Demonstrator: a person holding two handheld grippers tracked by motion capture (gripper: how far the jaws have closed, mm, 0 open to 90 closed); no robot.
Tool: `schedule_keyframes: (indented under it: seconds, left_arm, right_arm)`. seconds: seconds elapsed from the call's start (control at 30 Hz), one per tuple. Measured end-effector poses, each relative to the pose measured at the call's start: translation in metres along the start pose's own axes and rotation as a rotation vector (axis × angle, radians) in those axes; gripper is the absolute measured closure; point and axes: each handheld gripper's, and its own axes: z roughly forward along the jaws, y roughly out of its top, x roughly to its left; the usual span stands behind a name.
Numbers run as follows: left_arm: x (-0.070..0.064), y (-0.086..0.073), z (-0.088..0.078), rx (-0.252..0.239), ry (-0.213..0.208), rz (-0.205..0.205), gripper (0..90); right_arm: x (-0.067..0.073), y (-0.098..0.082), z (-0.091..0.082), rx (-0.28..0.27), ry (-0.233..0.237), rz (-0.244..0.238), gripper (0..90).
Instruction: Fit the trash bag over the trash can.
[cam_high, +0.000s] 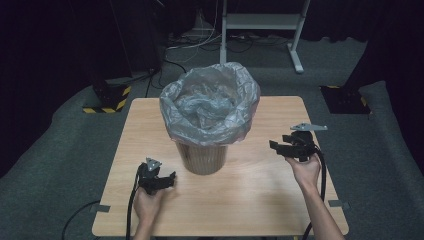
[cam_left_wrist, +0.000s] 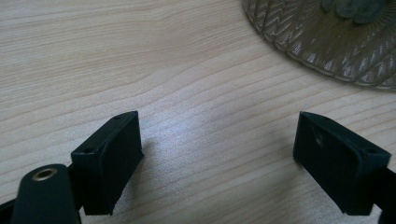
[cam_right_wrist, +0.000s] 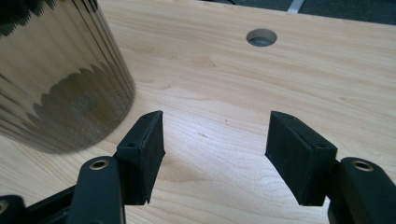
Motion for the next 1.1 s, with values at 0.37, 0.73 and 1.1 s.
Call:
schedule_keyframes:
  seconds: [0.37, 0.73, 1.1]
  left_arm:
    - [0.0, 0.0, 0.0, 0.0, 0.0, 0.0, 15.6]
    - [0.0, 0.0, 0.0, 0.0, 0.0, 0.0, 15.6]
    - [0.0, 0.0, 0.0, 0.0, 0.0, 0.0, 15.6]
  right_arm:
    - [0.001, -0.019, 0.019, 0.042, -0.028, -0.009, 36.9]
    - [0.001, -0.036, 0.044, 0.103, -0.063, -0.028, 36.8]
    - [-0.003, -0.052, 0.063, 0.123, -0.09, -0.011, 36.3]
